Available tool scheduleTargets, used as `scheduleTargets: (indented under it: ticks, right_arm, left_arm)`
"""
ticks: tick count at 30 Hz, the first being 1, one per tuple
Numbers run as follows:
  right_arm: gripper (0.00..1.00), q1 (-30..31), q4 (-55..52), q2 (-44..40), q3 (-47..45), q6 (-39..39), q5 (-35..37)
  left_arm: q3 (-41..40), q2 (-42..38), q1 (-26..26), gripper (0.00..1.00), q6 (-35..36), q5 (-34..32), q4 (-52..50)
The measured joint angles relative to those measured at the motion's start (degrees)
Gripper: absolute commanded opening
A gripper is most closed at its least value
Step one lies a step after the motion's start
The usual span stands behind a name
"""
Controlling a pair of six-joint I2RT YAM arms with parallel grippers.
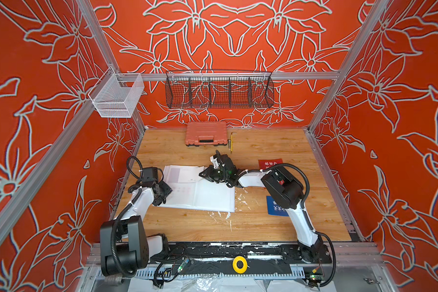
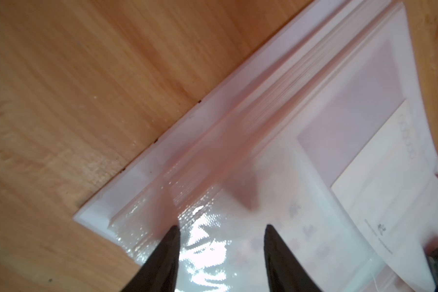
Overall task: Place the photos into the photo albums
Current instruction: Insert the photo into the photo album.
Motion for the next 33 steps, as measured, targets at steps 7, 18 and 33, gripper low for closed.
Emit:
scheduleTargets:
  ticks: [7, 18, 33]
  right_arm:
    - [0.34, 1.9, -8.2, 0.5, 2.5, -2.8, 1.7]
    - [0.47, 1.7, -32.7, -4.9, 10.8, -16.0, 9.8]
    - [0.6, 1.6, -51.9, 3.5, 26.4, -21.5, 13.9]
  left_arm:
    - [-1.3, -1.7, 0.0, 0.52, 0.5, -0.1, 0.5]
    - [-1.5, -2.6, 0.0, 0.52, 1.7, 0.0, 0.2]
    - [-2.1, -3.9, 0.0, 0.52, 2.7, 1.1, 0.6]
